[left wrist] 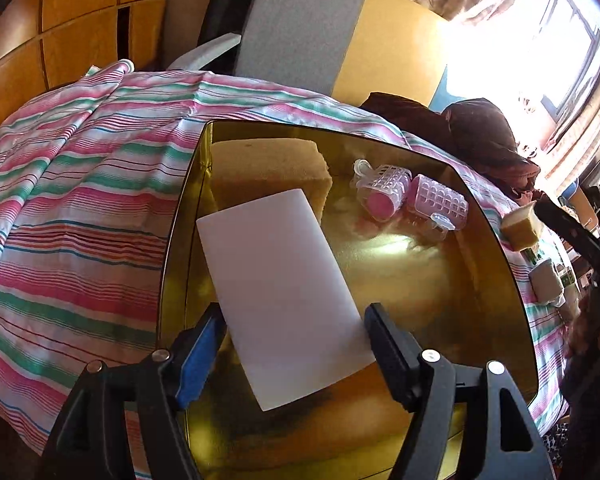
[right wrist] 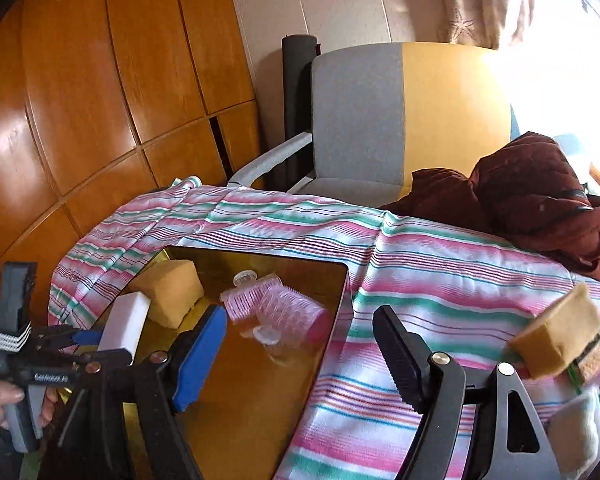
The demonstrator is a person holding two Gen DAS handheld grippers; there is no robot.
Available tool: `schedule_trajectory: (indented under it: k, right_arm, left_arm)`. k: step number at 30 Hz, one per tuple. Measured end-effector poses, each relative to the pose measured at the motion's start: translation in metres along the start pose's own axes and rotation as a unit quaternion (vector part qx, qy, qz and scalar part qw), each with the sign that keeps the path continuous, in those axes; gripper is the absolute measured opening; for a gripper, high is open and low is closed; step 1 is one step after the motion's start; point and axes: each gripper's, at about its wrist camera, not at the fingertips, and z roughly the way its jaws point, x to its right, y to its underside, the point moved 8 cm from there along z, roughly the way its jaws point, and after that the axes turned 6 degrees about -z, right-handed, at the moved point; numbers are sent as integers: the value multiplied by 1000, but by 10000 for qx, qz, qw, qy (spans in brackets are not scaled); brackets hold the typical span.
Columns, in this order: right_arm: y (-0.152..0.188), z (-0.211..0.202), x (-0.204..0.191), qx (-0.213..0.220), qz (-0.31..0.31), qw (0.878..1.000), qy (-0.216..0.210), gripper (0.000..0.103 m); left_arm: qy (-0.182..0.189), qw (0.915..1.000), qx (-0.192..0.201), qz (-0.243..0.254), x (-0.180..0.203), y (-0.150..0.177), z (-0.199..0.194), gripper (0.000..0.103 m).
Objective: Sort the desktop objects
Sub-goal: 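Carry white sponge and pink roller brush over the gold tray and open both tools, then move both open tools back toward the remaining items on the table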
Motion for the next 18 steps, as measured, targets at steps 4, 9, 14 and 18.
schedule_trajectory:
  k: [4, 9, 14, 18]
  right_arm:
    - [31, -36, 8, 175, 151, 9997, 80, 77]
    - [77, -72, 29, 245, 474, 9981, 296, 79]
    - [118, -110, 61, 343, 953, 9929, 619, 79]
    - [142, -146, 89, 596, 1287, 9846, 1019, 81]
  left_arm:
    - [-3, 9999, -24, -98, 0, -2, 1, 73]
    - [212, 9991, 37, -376, -4, 1, -9, 79]
    - [154, 9990, 292, -302, 2, 7, -26, 79]
    - [323, 9982, 505, 1, 30, 17, -39, 79]
